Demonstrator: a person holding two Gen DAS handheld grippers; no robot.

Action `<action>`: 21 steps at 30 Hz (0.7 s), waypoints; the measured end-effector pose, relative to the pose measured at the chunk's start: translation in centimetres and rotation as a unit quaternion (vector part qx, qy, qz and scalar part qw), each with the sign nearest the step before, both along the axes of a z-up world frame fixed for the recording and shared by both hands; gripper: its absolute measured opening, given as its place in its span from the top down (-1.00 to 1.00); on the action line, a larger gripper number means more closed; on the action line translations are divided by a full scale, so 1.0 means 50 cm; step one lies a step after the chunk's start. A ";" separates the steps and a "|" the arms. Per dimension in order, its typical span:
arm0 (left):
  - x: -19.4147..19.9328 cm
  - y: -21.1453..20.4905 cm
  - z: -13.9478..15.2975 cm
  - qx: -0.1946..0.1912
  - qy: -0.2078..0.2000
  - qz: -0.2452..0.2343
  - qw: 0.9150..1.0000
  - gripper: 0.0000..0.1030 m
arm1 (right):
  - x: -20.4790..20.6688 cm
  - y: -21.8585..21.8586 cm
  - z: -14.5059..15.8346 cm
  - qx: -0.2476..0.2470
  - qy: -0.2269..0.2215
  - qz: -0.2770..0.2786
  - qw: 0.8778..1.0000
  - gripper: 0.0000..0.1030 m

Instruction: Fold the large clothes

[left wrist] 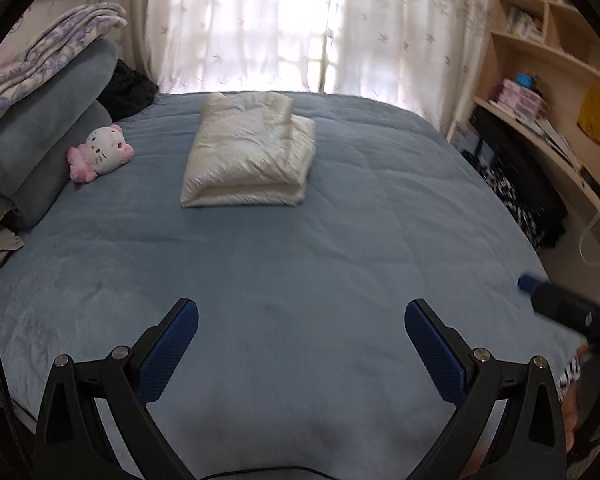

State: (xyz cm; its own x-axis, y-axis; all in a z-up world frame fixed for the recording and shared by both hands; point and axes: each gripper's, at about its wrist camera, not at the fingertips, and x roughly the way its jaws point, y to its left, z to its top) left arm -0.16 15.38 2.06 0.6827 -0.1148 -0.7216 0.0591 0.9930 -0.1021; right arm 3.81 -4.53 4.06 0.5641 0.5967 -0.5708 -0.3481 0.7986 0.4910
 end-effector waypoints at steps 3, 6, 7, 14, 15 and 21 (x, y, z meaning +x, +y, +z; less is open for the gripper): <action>-0.052 -0.040 0.014 0.022 -0.005 -0.015 1.000 -0.99 | -0.050 -0.022 0.027 -0.030 -0.027 -0.005 0.999 -0.99; -0.092 -0.069 0.029 0.045 -0.022 -0.014 0.999 -0.99 | -0.090 -0.039 0.052 -0.064 -0.059 -0.014 0.996 -0.99; -0.102 -0.076 0.033 0.045 -0.026 -0.016 0.999 -0.99 | -0.106 -0.047 0.059 -0.077 -0.075 -0.023 0.994 -0.99; -0.162 -0.131 0.011 0.016 -0.033 0.005 0.999 -0.99 | -0.164 -0.073 0.046 -0.121 -0.099 -0.076 0.985 -0.99; -0.165 -0.138 0.002 0.017 -0.034 0.010 0.999 -0.99 | -0.167 -0.077 0.037 -0.123 -0.097 -0.085 0.984 -0.99; -0.182 -0.182 -0.054 0.036 -0.036 0.046 0.998 -0.98 | -0.195 -0.107 -0.025 -0.133 -0.077 -0.140 0.978 -1.00</action>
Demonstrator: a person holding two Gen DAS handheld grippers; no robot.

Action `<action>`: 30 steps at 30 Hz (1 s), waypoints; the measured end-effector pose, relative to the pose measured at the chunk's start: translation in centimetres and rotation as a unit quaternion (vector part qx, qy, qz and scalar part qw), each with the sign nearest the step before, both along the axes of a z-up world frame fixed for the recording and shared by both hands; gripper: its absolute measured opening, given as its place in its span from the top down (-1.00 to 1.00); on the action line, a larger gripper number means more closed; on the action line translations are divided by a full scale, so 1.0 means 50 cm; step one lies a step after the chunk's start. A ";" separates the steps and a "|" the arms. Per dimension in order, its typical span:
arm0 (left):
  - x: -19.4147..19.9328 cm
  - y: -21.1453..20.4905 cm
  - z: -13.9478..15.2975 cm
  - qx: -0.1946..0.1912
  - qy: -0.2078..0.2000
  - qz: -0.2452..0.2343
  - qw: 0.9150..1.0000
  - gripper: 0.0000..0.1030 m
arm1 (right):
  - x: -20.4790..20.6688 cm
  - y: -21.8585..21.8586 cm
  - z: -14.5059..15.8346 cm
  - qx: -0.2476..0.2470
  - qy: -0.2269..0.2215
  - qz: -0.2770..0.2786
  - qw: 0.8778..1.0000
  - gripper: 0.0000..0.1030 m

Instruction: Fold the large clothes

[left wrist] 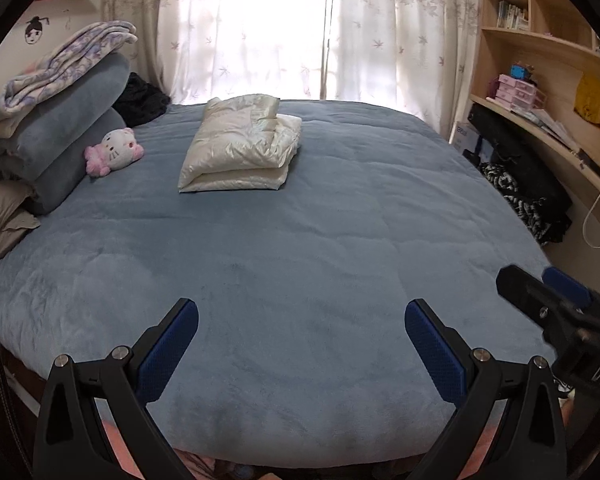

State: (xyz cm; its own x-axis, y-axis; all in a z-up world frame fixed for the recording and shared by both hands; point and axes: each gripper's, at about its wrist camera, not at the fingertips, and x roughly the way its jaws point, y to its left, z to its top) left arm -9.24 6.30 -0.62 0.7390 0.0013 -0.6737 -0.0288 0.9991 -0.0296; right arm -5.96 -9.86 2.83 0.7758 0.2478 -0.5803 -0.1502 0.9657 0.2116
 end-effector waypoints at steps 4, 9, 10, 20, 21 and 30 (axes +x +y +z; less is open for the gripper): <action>-0.001 -0.021 -0.023 0.026 0.000 0.011 1.000 -0.98 | -0.013 -0.018 -0.050 -0.008 0.016 -0.029 0.999 -1.00; 0.002 -0.032 -0.047 0.036 0.011 0.017 0.999 -0.98 | -0.008 -0.025 -0.086 -0.009 0.040 -0.034 0.999 -1.00; 0.004 -0.032 -0.050 0.034 0.015 0.017 0.999 -0.98 | -0.005 -0.028 -0.091 -0.006 0.045 -0.035 0.998 -1.00; 0.013 -0.039 -0.060 0.028 0.021 0.020 0.999 -0.98 | -0.001 -0.026 -0.095 -0.019 0.038 -0.044 0.998 -1.00; 0.013 -0.038 -0.061 0.027 0.022 0.019 0.999 -0.98 | 0.000 -0.027 -0.096 -0.018 0.038 -0.045 0.998 -1.00; 0.023 -0.028 -0.071 0.022 0.033 0.021 0.999 -0.98 | 0.003 -0.024 -0.100 -0.020 0.039 -0.042 0.998 -1.00</action>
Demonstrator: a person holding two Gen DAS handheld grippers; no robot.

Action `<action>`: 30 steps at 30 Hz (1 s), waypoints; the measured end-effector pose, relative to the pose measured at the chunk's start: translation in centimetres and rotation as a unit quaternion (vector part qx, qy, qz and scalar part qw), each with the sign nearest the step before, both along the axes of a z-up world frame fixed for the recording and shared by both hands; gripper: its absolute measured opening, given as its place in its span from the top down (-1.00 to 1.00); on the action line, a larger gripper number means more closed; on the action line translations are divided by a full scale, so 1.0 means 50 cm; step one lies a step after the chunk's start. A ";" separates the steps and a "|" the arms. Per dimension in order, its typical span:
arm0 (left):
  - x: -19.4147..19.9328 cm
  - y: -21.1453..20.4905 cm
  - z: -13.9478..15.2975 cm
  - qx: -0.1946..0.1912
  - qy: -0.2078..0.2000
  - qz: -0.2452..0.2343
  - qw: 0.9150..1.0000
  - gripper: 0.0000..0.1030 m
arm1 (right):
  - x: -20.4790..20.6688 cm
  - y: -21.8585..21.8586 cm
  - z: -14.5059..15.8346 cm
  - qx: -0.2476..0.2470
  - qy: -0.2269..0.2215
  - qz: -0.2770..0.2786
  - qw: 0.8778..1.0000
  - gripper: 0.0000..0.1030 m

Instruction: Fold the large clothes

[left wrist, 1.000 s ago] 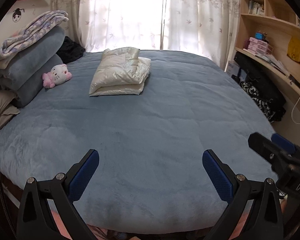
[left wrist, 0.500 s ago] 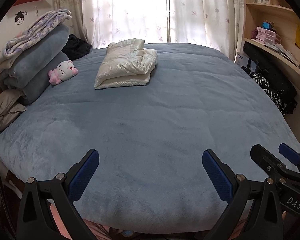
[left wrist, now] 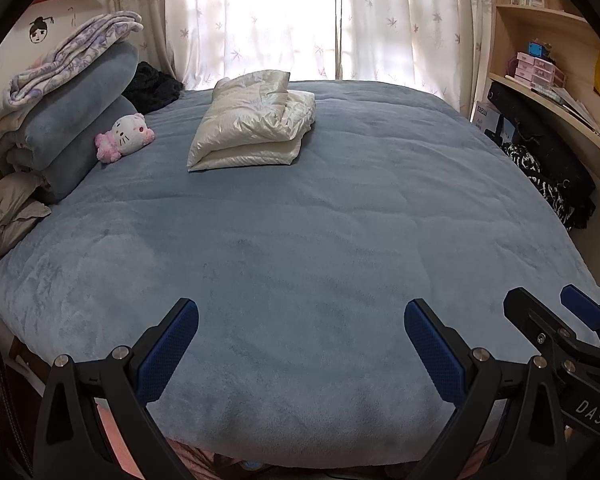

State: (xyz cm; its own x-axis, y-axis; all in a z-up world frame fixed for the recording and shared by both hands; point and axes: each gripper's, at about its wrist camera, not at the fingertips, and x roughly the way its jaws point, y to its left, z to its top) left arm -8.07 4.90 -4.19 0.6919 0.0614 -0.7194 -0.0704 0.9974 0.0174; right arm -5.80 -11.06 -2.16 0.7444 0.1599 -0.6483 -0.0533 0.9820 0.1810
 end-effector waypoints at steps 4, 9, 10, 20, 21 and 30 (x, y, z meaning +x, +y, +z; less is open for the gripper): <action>0.001 0.004 -0.001 0.000 0.000 0.000 1.000 -0.97 | 0.001 0.004 -0.004 -0.002 0.000 0.000 1.000 -1.00; 0.002 0.004 -0.002 0.000 0.001 0.000 1.000 -0.97 | 0.001 0.005 -0.003 -0.003 0.000 -0.001 1.000 -1.00; 0.002 0.004 -0.003 -0.001 0.002 0.000 1.000 -0.97 | 0.002 0.004 -0.003 -0.002 0.000 0.000 1.000 -1.00; 0.005 0.011 -0.008 -0.005 0.009 0.001 1.000 -0.97 | 0.004 0.012 -0.008 -0.004 0.007 -0.001 1.000 -1.00; 0.005 0.011 -0.009 -0.006 0.009 0.001 1.000 -0.97 | 0.004 0.011 -0.008 -0.004 0.006 0.000 1.000 -1.00; 0.005 0.011 -0.010 -0.007 0.011 0.002 1.000 -0.97 | 0.004 0.010 -0.007 -0.004 0.006 0.000 1.000 -1.00</action>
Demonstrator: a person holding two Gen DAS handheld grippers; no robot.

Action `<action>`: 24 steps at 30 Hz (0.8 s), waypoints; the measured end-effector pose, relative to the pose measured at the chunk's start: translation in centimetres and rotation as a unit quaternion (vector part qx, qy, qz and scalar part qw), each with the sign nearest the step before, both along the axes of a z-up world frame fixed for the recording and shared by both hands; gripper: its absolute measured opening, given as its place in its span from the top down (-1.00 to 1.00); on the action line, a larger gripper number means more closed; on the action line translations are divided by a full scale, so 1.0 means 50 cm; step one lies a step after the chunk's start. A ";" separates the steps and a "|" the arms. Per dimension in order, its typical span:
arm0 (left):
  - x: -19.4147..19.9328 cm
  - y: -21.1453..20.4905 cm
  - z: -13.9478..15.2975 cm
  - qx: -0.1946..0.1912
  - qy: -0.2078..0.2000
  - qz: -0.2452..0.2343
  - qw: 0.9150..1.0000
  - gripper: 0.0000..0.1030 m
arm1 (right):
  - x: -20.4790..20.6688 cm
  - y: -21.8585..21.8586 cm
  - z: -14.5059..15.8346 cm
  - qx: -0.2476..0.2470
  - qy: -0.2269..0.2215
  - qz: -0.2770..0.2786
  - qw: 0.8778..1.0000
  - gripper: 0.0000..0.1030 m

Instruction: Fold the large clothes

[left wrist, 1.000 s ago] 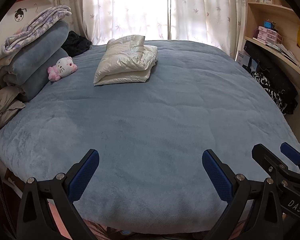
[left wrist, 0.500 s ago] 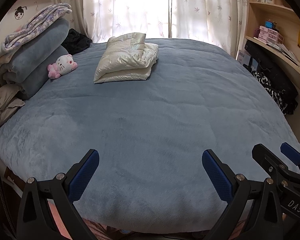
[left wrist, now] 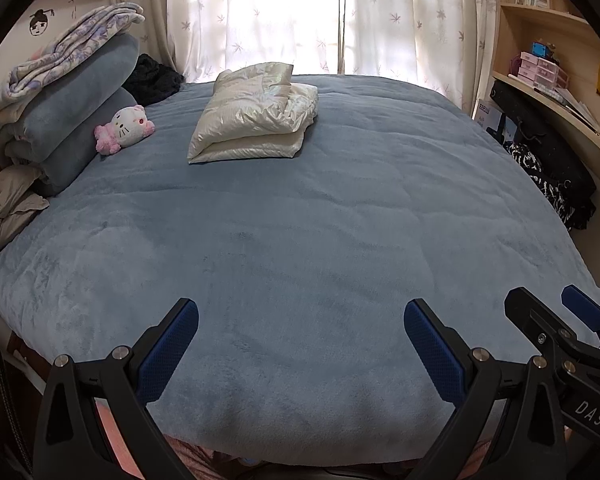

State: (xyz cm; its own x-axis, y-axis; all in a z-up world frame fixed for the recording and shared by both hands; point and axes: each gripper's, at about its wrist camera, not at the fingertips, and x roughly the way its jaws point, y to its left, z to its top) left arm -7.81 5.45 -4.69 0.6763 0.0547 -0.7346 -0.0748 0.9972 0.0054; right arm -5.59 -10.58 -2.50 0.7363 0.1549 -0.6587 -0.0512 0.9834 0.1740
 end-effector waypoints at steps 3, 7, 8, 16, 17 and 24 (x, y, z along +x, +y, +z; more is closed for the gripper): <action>0.000 0.000 0.000 0.000 0.000 0.000 1.000 -0.97 | 0.000 0.001 -0.001 -0.001 0.001 -0.001 1.000 -1.00; 0.000 0.000 0.000 0.000 0.000 0.000 1.000 -0.97 | -0.001 0.001 0.001 -0.002 -0.001 0.000 1.000 -1.00; 0.000 0.000 0.000 0.000 0.000 0.000 1.000 -0.97 | -0.001 0.001 0.001 -0.001 -0.001 0.000 1.000 -1.00; -0.002 0.001 -0.001 -0.001 0.001 0.001 1.000 -0.97 | -0.001 0.001 0.002 -0.002 0.000 0.000 1.000 -1.00; -0.003 0.002 -0.001 -0.002 0.001 0.001 1.000 -0.97 | 0.000 0.000 0.002 -0.002 0.000 0.000 1.000 -1.00; -0.002 0.008 -0.003 -0.002 0.002 0.001 1.000 -0.97 | 0.001 -0.005 0.001 -0.001 0.002 0.000 1.000 -1.00</action>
